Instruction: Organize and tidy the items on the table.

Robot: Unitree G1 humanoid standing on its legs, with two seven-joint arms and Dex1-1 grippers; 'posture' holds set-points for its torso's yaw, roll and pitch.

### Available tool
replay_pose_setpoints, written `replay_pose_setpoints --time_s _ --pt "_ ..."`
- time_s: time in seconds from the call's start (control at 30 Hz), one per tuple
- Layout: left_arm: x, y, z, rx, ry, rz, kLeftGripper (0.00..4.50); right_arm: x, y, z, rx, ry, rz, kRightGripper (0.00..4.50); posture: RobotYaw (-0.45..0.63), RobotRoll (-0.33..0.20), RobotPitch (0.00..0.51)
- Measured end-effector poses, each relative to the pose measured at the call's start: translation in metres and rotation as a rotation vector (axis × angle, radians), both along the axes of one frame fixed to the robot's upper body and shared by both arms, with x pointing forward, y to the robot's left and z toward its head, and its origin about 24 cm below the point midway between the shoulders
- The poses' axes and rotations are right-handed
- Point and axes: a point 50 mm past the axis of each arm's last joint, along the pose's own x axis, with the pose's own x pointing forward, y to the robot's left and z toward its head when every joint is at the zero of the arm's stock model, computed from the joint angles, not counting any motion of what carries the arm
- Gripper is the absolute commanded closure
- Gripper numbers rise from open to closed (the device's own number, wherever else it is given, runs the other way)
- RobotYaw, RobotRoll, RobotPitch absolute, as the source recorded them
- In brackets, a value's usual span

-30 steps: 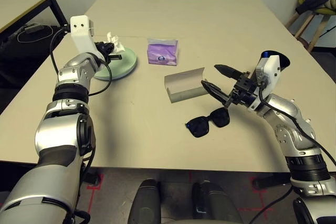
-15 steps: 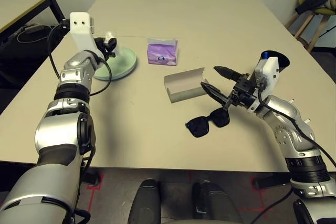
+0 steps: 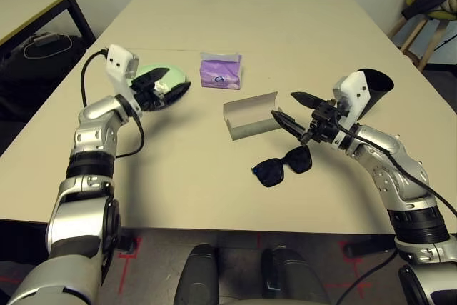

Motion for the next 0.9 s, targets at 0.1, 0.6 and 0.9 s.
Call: replay_pose_setpoints --time_s 0.1,0.6,0.9 --pt "-0.007 -0.008 -0.005 0.023 0.001 -0.07 0.05 -0.004 -0.001 0.011 -0.093 0.0 0.041 0.0 0.22 0.0 0.115" --pt "-0.038 -0.041 -0.024 0.127 0.041 -0.435 0.05 -0.017 0.006 0.029 -0.479 0.131 0.343 0.0 0.2 0.0 0.153" --pt "-0.045 -0.042 -0.031 0.159 0.063 -0.509 0.05 -0.02 0.008 0.03 -0.735 0.108 0.486 0.0 0.2 0.0 0.156"
